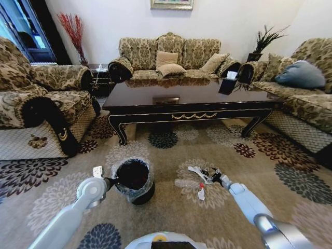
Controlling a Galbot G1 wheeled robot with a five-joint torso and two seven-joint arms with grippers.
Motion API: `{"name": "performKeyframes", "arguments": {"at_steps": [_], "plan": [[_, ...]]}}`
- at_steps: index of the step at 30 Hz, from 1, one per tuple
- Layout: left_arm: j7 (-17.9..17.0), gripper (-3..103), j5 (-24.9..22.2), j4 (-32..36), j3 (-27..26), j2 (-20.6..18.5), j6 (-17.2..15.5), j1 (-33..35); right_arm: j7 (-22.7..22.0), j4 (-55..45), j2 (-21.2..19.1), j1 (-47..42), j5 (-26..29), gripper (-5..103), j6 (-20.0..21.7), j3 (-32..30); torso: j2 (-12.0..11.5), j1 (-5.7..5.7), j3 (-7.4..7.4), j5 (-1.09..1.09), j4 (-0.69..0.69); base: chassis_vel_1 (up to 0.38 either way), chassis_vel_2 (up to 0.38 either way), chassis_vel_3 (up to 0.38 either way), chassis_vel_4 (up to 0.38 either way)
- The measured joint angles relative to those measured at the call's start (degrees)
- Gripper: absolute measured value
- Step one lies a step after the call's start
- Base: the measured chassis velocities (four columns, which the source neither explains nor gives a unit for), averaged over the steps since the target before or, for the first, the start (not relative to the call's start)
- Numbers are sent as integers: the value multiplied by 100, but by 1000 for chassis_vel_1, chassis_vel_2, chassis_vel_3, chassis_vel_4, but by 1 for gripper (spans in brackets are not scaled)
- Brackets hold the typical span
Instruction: Move to the front of the table and pick up the trash from the floor, then place it into the trash bin.
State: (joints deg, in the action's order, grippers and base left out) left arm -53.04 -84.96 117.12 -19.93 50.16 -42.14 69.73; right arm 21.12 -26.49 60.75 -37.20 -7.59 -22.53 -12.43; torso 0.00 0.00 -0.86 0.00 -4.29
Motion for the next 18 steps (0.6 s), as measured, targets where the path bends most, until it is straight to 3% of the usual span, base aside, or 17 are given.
{"name": "performKeyframes", "arguments": {"at_steps": [12,18], "plan": [[7,0,11,25,-69,-15,0,50,-91,29,51,90,191,102,27,72,0,0,0,-1,0,0,0,0,0],[11,0,11,58,-122,-43,0,101,-78,34,69,98,165,82,-3,155,0,0,0,0,0,0,0,0,0]]}}
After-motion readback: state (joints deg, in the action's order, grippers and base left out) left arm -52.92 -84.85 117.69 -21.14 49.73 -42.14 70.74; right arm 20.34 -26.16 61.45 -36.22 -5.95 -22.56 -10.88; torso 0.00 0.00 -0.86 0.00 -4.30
